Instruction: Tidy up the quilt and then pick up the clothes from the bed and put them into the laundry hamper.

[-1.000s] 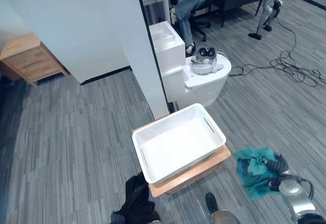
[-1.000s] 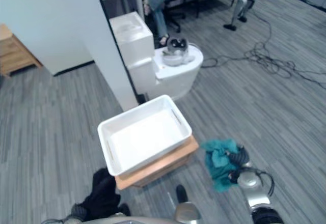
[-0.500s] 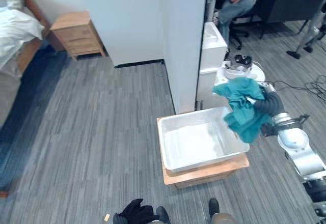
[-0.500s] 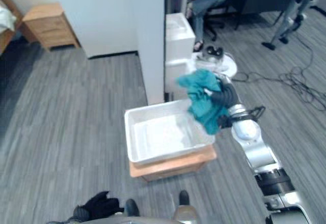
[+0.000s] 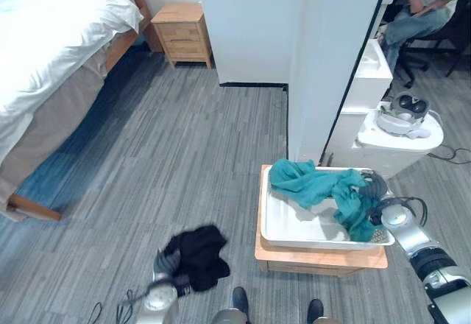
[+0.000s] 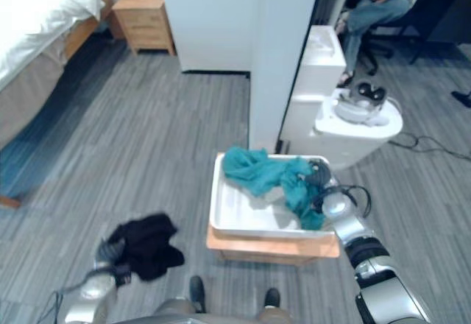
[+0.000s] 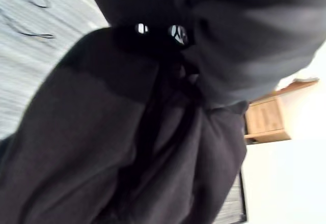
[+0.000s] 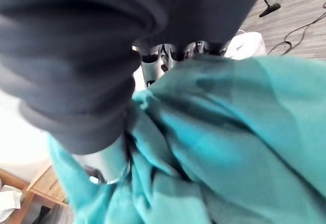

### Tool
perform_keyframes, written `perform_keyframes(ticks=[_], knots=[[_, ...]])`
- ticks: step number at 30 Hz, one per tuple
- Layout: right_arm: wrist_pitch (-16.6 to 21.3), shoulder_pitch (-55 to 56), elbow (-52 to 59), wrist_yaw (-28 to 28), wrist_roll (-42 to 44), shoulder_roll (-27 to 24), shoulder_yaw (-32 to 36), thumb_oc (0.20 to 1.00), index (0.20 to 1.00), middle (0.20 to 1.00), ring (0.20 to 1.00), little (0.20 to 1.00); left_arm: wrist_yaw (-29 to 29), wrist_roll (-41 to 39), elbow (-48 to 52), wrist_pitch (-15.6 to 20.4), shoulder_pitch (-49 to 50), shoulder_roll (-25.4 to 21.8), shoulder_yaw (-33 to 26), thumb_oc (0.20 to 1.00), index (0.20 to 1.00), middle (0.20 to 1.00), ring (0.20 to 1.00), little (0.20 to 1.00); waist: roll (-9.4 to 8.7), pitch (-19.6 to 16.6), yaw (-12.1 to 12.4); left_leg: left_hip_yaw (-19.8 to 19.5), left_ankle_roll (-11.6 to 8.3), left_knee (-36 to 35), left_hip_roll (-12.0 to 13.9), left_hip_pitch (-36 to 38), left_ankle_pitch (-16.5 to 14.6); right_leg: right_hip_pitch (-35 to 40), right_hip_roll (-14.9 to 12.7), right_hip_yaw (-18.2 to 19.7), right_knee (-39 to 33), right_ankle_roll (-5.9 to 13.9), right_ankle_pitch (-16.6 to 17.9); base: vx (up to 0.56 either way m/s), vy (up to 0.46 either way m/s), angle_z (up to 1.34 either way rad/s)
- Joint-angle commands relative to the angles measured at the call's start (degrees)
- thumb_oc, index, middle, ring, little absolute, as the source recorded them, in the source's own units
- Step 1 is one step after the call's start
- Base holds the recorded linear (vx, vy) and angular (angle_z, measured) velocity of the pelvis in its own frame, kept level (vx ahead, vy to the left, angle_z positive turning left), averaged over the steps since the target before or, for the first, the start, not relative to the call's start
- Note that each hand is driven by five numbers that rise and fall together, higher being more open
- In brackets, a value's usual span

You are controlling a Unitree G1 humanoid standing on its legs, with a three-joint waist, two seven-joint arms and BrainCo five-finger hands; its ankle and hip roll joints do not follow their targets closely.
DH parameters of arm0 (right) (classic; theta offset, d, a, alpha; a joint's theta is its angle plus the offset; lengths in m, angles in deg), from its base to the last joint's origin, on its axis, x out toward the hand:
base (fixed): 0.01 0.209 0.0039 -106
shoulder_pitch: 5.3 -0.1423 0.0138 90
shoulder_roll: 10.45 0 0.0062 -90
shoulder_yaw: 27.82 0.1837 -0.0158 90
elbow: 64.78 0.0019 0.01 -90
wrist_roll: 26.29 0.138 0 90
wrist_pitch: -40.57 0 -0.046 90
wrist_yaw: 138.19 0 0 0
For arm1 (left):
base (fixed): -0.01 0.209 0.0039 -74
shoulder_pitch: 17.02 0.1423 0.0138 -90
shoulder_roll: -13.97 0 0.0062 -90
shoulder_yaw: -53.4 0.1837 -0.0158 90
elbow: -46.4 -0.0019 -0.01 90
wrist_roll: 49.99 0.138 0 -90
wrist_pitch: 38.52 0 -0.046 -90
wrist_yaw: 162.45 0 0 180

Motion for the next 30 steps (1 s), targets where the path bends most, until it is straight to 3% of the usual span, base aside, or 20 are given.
perform_keyframes(ticks=[1,2,4,8,10,12,18,21,23,30], knots=[[0.5,-9.1,-1.6,-3.5,-16.4,-3.4,-6.5,1.000,1.000,1.000,1.000,1.000,0.4,-0.9,6.1,5.2,-4.9,-5.6,-1.2,0.200,0.200,0.200,0.200,0.200,-2.30,0.6,0.3,0.0,-5.76,0.2,3.9,4.1,-4.1,0.7,-1.4,2.4,0.1,3.22,-6.9,0.00,0.000,0.00],[0.4,-9.7,-1.3,-3.6,-24.6,-5.0,-9.4,1.000,1.000,1.000,1.000,1.000,0.6,0.2,8.3,5.5,-4.9,-6.5,-1.1,0.200,0.200,0.200,0.200,0.200,-2.20,0.6,0.3,0.1,-5.87,0.2,4.0,4.4,-4.2,1.0,-1.4,2.3,0.1,3.32,-7.3,0.00,0.000,0.00],[0.9,-8.8,-1.7,-5.0,-32.3,-6.6,-11.4,1.000,1.000,1.000,1.000,1.000,0.7,3.6,12.9,6.5,-5.4,-8.4,-0.5,0.200,0.200,0.200,0.200,0.200,-2.11,0.3,-0.2,0.1,-6.02,0.2,4.2,4.6,-4.2,1.1,-1.2,2.5,0.1,3.26,-7.4,0.00,0.000,0.00],[0.5,-0.5,0.7,-6.1,-37.0,-10.0,-8.3,1.000,1.000,1.000,1.000,1.000,0.0,7.6,18.5,7.7,-7.7,-11.2,-0.3,0.200,0.200,0.200,0.200,0.200,-2.59,-0.5,-2.2,0.8,-6.24,0.2,4.5,5.1,-4.3,1.1,-1.0,3.1,0.1,3.36,-7.3,0.00,-0.010,-0.02],[0.4,2.5,2.0,-6.4,-36.9,-10.7,-5.7,1.000,1.000,1.000,1.000,1.000,-0.3,8.5,20.0,7.9,-8.1,-11.8,-0.4,0.200,0.200,0.200,0.200,0.200,-2.71,-0.9,-2.9,1.2,-6.28,0.2,4.7,5.3,-4.5,1.0,-0.9,3.4,0.1,3.37,-7.3,0.00,0.000,0.00],[-0.1,9.8,6.5,-8.2,-35.1,-11.1,1.0,1.000,1.000,1.000,1.000,1.000,-1.2,10.2,24.2,8.3,-10.0,-12.2,-1.1,0.200,0.200,0.200,0.200,0.200,-2.80,-1.3,-5.5,2.3,-6.28,0.2,5.0,6.3,-5.1,1.0,-0.6,4.7,0.1,3.46,-7.5,0.01,0.001,-0.07],[-0.9,22.6,17.7,-13.4,-33.2,-8.8,13.0,1.000,1.000,1.000,1.000,1.000,-2.5,9.7,28.2,7.4,-17.2,-7.4,2.2,0.200,0.200,0.200,0.200,0.200,-2.84,-2.0,-11.1,5.3,-5.98,0.2,5.5,8.1,-5.7,0.6,0.1,7.8,0.1,3.20,-7.4,0.02,-0.006,-0.38],[-0.7,24.8,19.3,-14.0,-32.9,-8.1,14.2,1.000,1.000,1.000,1.000,1.000,-2.8,10.9,29.0,7.4,-20.3,-6.4,4.5,0.200,0.200,0.200,0.200,0.200,-2.85,-2.2,-12.4,6.1,-5.95,0.2,5.7,8.4,-5.7,0.4,0.3,8.8,0.1,3.04,-7.3,0.00,-0.013,-0.26],[0.1,25.4,18.5,-14.0,-31.9,-7.4,12.4,1.000,1.000,1.000,1.000,1.000,-3.5,12.0,26.2,6.5,-24.9,-5.0,8.2,0.200,0.200,0.200,0.200,0.200,-2.77,-2.3,-14.3,7.3,-6.05,0.2,5.9,9.2,-6.0,0.3,0.5,9.7,0.1,3.21,-7.4,-0.01,-0.020,-0.33],[-0.9,24.7,16.0,-14.0,-31.3,-6.6,9.7,1.000,1.000,1.000,1.000,1.000,-2.5,13.9,13.5,2.6,-29.8,-0.9,15.4,0.200,0.200,0.200,0.200,0.200,-2.45,-1.8,-16.3,8.9,-6.10,0.2,6.1,9.4,-5.6,-0.6,0.9,11.2,0.1,3.15,-7.0,-0.02,-0.008,-0.17]])
